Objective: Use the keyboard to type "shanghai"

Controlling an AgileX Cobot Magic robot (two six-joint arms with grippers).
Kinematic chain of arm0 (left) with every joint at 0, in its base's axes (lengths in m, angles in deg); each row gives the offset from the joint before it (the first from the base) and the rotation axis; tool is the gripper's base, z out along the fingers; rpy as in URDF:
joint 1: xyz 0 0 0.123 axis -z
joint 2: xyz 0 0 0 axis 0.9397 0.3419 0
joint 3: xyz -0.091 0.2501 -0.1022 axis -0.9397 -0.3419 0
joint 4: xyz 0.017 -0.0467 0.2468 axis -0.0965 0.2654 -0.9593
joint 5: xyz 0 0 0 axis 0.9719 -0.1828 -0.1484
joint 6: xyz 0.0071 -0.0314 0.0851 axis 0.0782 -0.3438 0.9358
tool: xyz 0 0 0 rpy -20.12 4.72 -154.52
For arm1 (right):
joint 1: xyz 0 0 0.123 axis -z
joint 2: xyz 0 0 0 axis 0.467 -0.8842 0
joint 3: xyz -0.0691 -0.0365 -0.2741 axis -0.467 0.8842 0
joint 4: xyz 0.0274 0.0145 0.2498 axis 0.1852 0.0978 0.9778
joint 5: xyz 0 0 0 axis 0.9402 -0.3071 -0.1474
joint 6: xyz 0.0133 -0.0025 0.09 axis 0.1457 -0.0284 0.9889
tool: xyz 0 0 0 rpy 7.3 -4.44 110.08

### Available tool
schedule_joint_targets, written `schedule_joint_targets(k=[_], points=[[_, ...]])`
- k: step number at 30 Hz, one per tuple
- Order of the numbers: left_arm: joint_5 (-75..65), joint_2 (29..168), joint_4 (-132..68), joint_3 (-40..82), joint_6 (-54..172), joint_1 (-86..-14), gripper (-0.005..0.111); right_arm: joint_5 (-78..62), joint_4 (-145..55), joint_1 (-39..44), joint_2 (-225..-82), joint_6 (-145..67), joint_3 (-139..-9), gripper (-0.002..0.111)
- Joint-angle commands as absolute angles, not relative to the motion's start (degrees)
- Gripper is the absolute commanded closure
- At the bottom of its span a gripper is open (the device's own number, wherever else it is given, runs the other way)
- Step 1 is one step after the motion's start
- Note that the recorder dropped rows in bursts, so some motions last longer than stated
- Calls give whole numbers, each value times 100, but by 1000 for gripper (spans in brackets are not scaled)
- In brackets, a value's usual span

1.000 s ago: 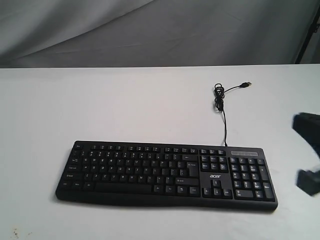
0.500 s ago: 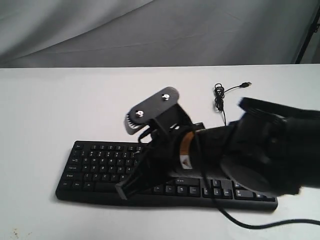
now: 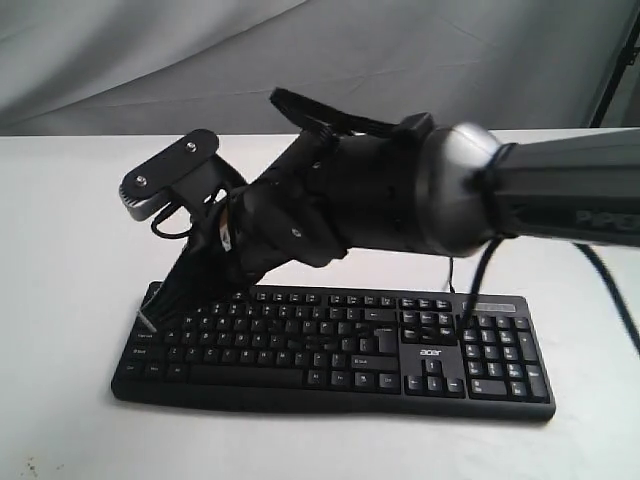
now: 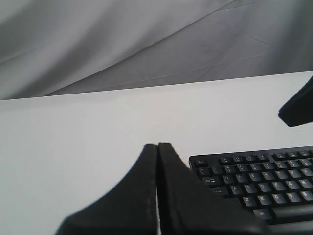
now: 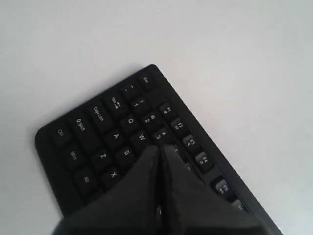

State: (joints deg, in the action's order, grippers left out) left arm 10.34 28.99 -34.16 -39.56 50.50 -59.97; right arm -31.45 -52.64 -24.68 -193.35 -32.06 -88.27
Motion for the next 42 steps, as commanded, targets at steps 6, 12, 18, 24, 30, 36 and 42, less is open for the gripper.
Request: schedule_joint_targets(k=[6,12,18,24,30,36,42], points=[[1006,2879,-3421,-3981,5034,-5977,107,-2259,-4967,-2666,-20339,-3547,-9006,108],[1006,2879,-3421,-3981,5034,-5977,107,-1919,-4967,-2673,-20432,-3547,-9006,108],[1006,2879,-3421,-3981,5034,-5977,107,-1843,-4978,-2673,-20563,-3583,-9006,108],[1006,2879,-3421,-3981,5034,-5977,107,-1901,-5007,-2616,-20573,-3684,-9006,108],[1006,2879,-3421,-3981,5034,-5977,107,-2026,-5007,-2594,-20612,-3684,-9006,108],[1006,2879,-3421,-3981,5034,-5977,107,-2004,-5030,-2583,-20709,-3684,-9006,108],[1006,2879,-3421,-3981,5034,-5977,107,-2044,-5030,-2581,-20738,-3684,-9006,108]])
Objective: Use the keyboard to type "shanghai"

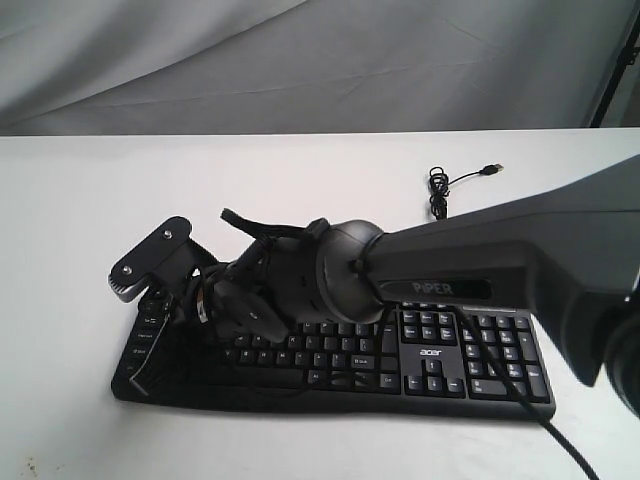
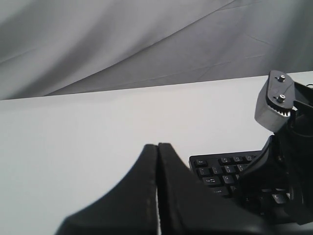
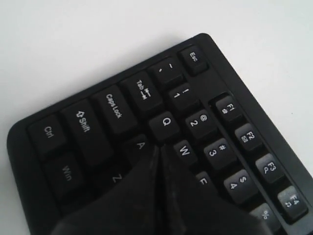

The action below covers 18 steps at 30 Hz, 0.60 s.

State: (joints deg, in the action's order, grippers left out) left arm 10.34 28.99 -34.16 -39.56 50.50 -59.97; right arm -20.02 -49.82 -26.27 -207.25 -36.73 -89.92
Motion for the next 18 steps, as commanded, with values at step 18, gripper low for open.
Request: schedule_joint_targets(k=[18], points=[[1006,2879,-3421,-3981,5034,-5977,107,-2226,-5030,-2581,-20761,-3706,-9006,108]])
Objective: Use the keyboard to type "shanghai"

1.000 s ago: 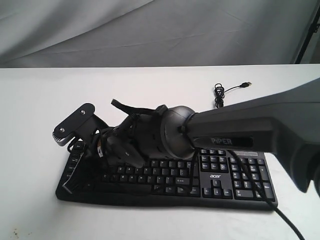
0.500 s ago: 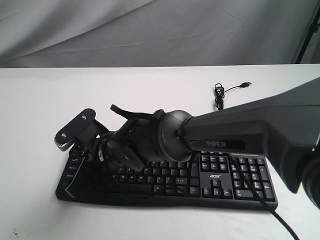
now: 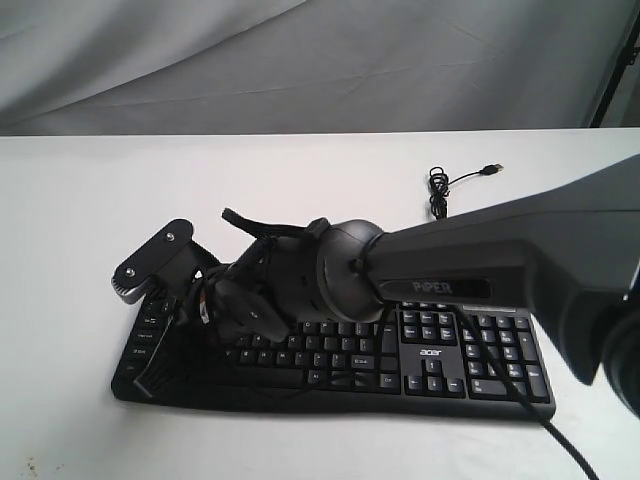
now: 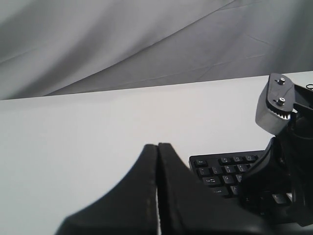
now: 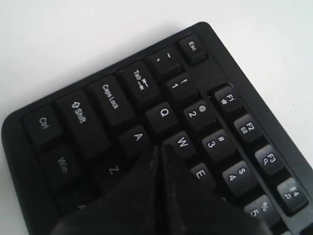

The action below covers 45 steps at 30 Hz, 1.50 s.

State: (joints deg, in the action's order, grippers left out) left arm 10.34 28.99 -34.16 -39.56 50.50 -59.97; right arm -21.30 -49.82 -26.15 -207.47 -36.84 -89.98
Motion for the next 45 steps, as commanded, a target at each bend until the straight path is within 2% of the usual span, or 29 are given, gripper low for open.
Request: schedule_joint_targets(k=[1,14,23,33,45], points=[[1006,2879,-3421,-3981,5034,-5977,107,-2226,-5030,-2581,-20761,-3706,-9006,108],[1006,2879,-3421,-3981,5034,-5977,107,-2393,-5323,-2594,-20367,-3881,-8940,108],[1006,2879,-3421,-3981,5034,-5977,107,-1928,-5109,-2262,-19099,-3750,-7379,108],[1006,2879,-3421,-3981,5034,-5977,107,-1123,-4895,-2144,-19439,-3750,-7035,108],[1006,2879,-3421,-3981,5034,-5977,107,-1041,-4879,-2130,-19540,-3799,-7035,108]])
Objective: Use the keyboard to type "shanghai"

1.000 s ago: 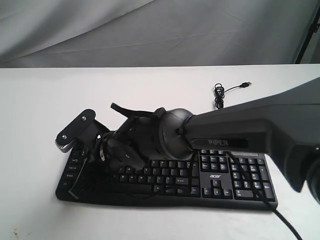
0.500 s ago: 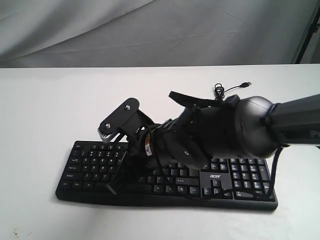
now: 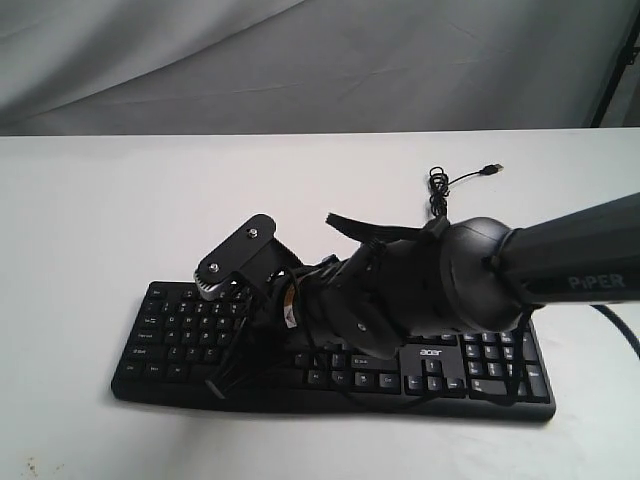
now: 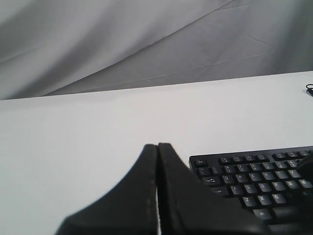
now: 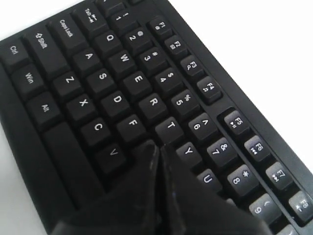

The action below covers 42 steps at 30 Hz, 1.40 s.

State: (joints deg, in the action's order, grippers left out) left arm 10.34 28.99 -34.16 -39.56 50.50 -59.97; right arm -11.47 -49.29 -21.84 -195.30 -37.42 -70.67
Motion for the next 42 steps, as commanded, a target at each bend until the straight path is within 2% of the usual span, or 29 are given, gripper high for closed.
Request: schedule_joint_targets(k=[1,42], points=[[1006,2879,-3421,-3981,5034,-5977,107,-1041,-4879,-2130,-19540,-3799,-7035,108],[1006,2879,-3421,-3981,5034,-5977,107,-1160,-4879,-2133,-19686,-3837,-7035,108]])
